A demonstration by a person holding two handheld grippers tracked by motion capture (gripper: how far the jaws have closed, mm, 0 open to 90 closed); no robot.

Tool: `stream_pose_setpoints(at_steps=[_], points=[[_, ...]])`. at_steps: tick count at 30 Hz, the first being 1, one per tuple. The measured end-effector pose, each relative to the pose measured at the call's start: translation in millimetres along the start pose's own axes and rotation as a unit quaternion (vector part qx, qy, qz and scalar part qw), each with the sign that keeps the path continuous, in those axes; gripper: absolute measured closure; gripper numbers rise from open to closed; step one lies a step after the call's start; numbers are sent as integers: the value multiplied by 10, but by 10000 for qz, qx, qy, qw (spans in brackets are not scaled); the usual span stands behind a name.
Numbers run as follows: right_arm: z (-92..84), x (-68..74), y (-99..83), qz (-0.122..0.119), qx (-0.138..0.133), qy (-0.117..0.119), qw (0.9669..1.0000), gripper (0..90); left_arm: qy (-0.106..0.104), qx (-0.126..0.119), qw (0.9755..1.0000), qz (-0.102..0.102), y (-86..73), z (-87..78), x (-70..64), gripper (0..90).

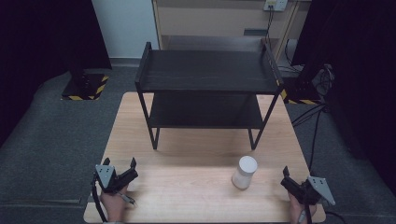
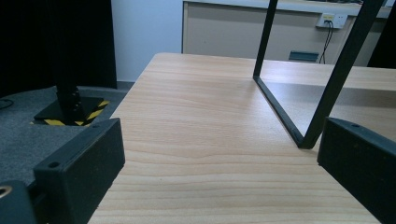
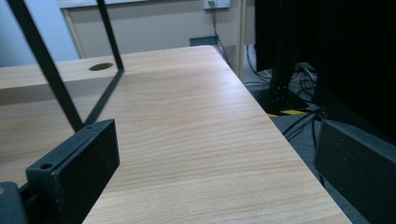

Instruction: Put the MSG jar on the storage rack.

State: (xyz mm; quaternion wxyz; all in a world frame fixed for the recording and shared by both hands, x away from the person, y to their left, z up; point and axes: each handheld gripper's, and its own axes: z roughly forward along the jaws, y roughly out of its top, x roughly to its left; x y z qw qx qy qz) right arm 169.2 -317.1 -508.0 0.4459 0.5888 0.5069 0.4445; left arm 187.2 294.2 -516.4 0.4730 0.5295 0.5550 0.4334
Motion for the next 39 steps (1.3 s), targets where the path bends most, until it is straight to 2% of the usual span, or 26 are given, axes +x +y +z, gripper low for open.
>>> stream_pose_setpoints(at_steps=[7, 10, 13, 15, 19, 20, 21, 22, 27, 31, 36, 38, 39], points=[[-150, 27, 12, -219, 4, 339, 9992, 7, -9, 15, 10000, 16, 4, 4, -1, 0], [-219, 24, 5, -216, -62, 632, 9977, 6, -20, 23, 10000, 29, 6, 6, 0, 0], [-273, 26, 12, -309, -134, 961, 9948, 5, -21, 28, 10000, 35, 8, 6, -1, 0], [-284, 19, 29, -349, -163, 1186, 9922, 6, -19, 21, 10000, 29, 6, 6, -1, 0], [-271, 4, 83, -445, -229, 1755, 9832, 8, -18, 29, 10000, 43, 8, 7, -2, 0], [-270, 16, 90, -473, -244, 1845, 9814, 8, -16, 29, 10000, 46, 8, 7, -3, 0], [-270, 16, 90, -473, -244, 1845, 9814, 8, -16, 29, 10000, 46, 8, 7, -3, 0], [-265, 28, 100, -515, -274, 2037, 9773, 8, -12, 29, 10000, 45, 8, 7, -5, 0], [-254, 84, 127, -553, -362, 2461, 9670, 8, -18, 34, 10000, 71, 10, 13, -9, 0], [-218, 174, 171, -695, -402, 2711, 9592, 8, -17, 33, 10000, 71, 10, 13, -9, 0], [-117, 238, 190, -686, -462, 2889, 9538, 7, -21, 29, 10000, 65, 9, 11, -6, 0], [-86, 268, 180, -639, -514, 2884, 9540, 7, -26, 26, 10000, 58, 8, 11, -3, 0], [-62, 267, 181, -587, -513, 2935, 9528, 7, -28, 24, 10000, 59, 7, 11, -2, 0]])
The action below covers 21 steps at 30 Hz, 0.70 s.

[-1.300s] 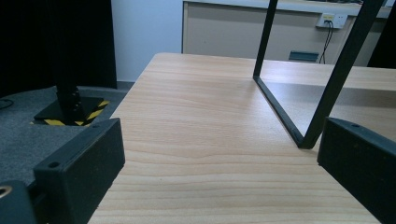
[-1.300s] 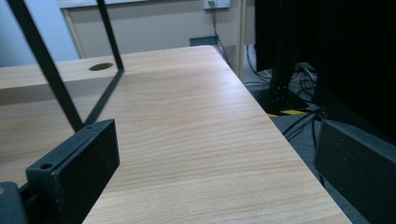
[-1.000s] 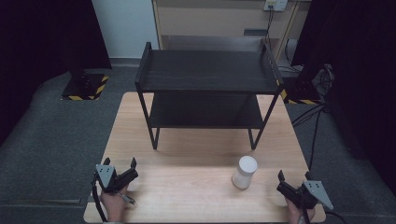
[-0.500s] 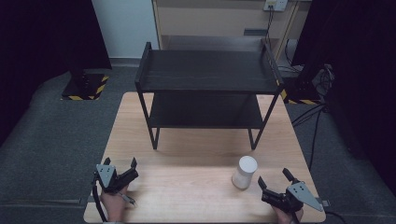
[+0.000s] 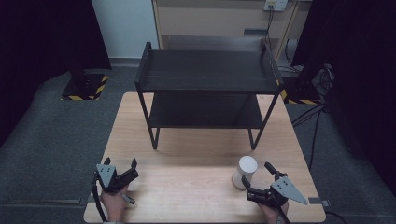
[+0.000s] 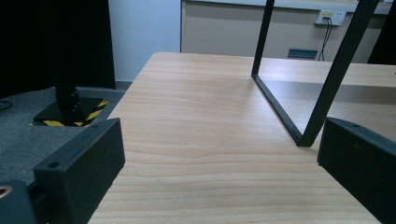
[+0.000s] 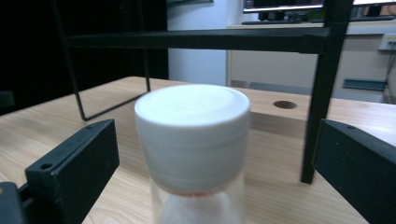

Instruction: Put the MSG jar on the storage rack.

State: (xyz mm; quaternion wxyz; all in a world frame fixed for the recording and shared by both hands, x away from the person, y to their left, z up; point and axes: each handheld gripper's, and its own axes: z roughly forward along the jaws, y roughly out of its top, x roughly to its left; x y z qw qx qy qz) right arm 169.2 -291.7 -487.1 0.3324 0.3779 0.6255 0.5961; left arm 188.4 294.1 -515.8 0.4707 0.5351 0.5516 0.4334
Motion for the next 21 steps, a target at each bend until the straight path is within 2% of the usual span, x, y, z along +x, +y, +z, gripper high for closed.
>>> stream_pose_setpoints(at_steps=[2, 6, 10, 17, 21], points=[[36, -31, -2, 61, -20, 111, 9999, 8, -4, 0, 10000, 1, 0, 0, 1, 0], [122, -50, 16, 70, 53, 259, 9996, 65, -22, -2, 10000, 7, 0, 2, 3, 0], [176, -65, 21, 57, 80, 385, 9992, 204, -33, -6, 10000, 8, -1, 2, 6, 0], [189, -65, 32, 81, 79, 336, 9994, 319, -51, -17, 10000, 5, -4, 3, 8, 0], [181, -50, 51, -12, 114, 294, 9995, 329, -57, -21, 10000, 8, -5, 3, 9, 0]])
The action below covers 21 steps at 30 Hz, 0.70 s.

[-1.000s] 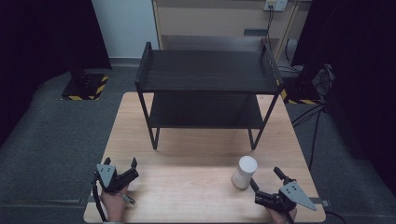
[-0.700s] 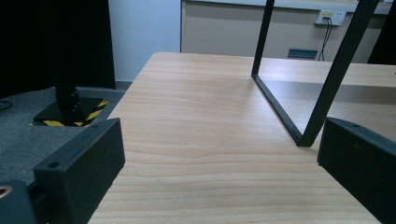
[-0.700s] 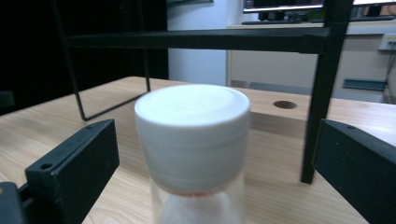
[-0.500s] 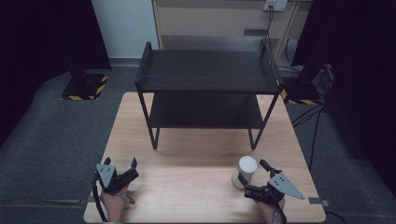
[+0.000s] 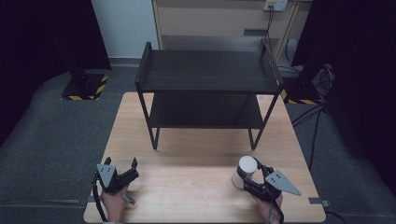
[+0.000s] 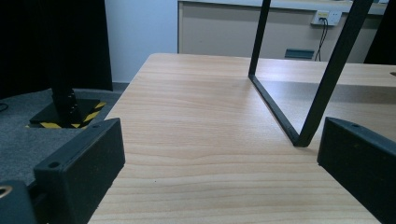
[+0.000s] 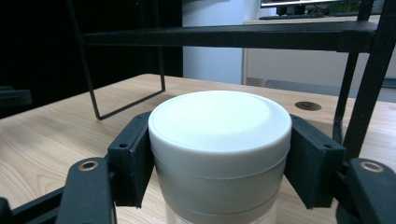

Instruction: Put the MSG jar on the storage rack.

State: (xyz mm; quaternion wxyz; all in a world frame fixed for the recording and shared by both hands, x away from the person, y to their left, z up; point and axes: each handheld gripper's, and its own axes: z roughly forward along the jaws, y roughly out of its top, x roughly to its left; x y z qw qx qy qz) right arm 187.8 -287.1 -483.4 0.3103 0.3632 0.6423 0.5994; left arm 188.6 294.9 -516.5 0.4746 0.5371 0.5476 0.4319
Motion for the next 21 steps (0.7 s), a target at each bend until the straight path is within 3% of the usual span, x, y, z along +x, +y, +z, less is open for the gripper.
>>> stream_pose_setpoints(at_steps=[10, 15, 21], points=[[-4, 98, 39, -89, 68, -177, 9998, 337, -16, 4, 10000, 6, 2, 1, 3, 0], [18, 212, 122, -202, 80, -310, 9993, 337, -19, 4, 10000, 6, 2, 1, 5, 0], [95, 259, 400, -299, -38, -276, 9992, 337, -39, 3, 10000, 1, 2, 4, 12, 0]])
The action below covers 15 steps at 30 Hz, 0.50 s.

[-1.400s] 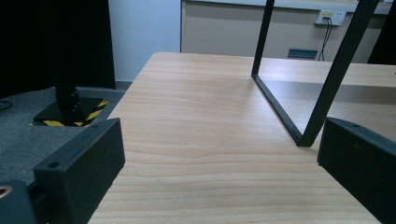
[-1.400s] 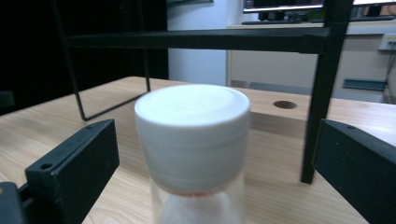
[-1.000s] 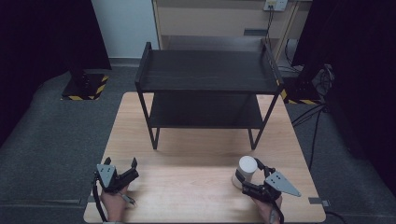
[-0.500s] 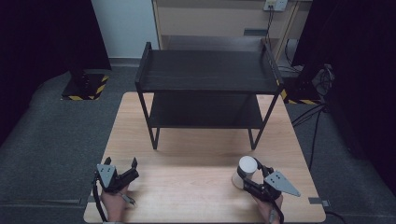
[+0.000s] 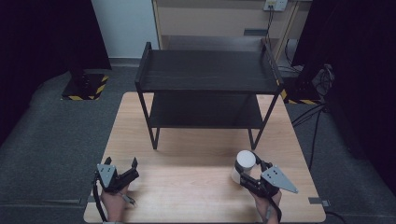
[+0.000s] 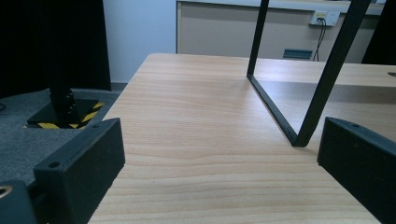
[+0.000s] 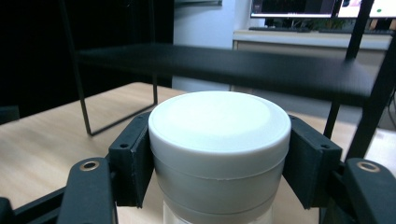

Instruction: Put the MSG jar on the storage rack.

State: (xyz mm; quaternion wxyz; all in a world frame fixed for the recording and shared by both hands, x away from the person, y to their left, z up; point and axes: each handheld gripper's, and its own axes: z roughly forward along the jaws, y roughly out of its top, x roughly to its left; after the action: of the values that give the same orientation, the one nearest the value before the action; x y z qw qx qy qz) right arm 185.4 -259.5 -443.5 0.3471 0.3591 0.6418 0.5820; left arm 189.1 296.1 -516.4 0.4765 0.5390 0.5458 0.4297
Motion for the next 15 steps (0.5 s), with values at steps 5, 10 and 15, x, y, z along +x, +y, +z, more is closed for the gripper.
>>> stream_pose_setpoints(at_steps=[5, 10, 15], points=[[143, 53, 410, 17, -150, -115, 9998, 337, 12, 0, 10000, -18, 0, -2, 2, 0], [265, 43, 701, 140, -220, -159, 9995, 336, 4, -15, 10000, -33, -5, -3, 6, 0], [470, 64, 1055, 18, -240, -355, 9991, 337, 2, -33, 10000, -64, -10, -3, 12, 1]])
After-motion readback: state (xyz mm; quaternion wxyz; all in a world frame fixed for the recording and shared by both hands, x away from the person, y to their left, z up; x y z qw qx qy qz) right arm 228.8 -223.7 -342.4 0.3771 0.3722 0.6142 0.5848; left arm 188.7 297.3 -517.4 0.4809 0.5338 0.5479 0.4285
